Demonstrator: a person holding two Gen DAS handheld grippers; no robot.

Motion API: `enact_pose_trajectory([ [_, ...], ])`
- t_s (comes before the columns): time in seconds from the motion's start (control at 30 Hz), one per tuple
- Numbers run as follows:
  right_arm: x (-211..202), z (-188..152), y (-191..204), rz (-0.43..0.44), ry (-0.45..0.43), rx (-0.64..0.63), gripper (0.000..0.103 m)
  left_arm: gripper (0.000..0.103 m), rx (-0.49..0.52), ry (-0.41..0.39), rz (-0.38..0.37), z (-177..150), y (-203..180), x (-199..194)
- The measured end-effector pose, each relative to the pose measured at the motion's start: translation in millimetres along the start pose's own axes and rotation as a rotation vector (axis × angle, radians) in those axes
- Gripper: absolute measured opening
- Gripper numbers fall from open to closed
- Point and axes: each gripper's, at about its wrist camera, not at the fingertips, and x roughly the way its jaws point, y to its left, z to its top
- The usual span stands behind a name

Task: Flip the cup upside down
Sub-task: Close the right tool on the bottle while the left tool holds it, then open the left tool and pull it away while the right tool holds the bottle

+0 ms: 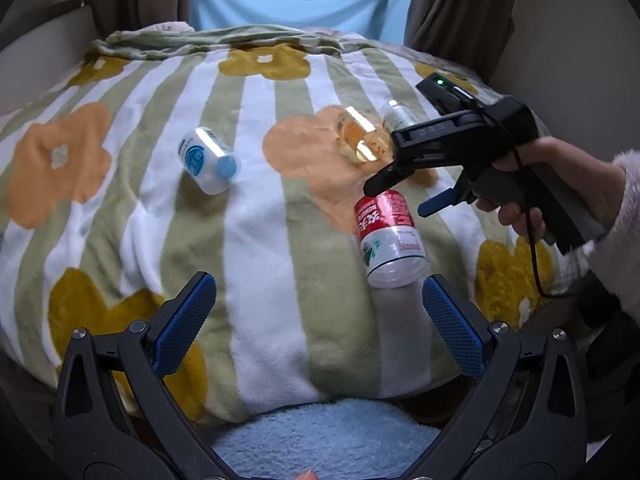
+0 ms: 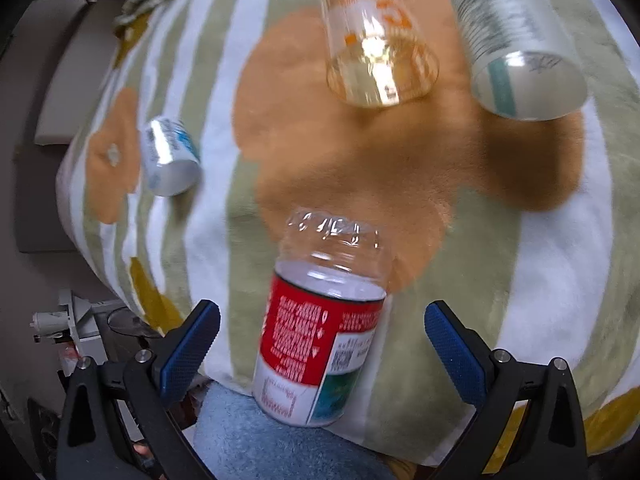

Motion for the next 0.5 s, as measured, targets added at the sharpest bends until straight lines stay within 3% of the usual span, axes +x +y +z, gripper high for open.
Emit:
enact_pose_trajectory([
  [0.07,7,2,-1,-0.002,0.02,0.023,0.1,0.103,-0.007,0.008,-0.002,-3,3,2],
  [0.2,11,4,2,0.018,0.031,0.028,0.084,0.103,-0.049,0.019,-0.039,-10,14,5],
  [0.33,19,4,8,0.002,0.052,0.022,0.078,0.103,-0.069,0.018,-0.061,-12,18,4],
  [0.47,24,2,7,-0.011,0.058,0.028,0.061,0.103,-0.07,0.001,-0.068,-11,17,-2],
  [0.5,23,2,6,-0.011,0.052,0.026,0.06,0.103,-0.069,-0.004,-0.067,-11,17,-4],
])
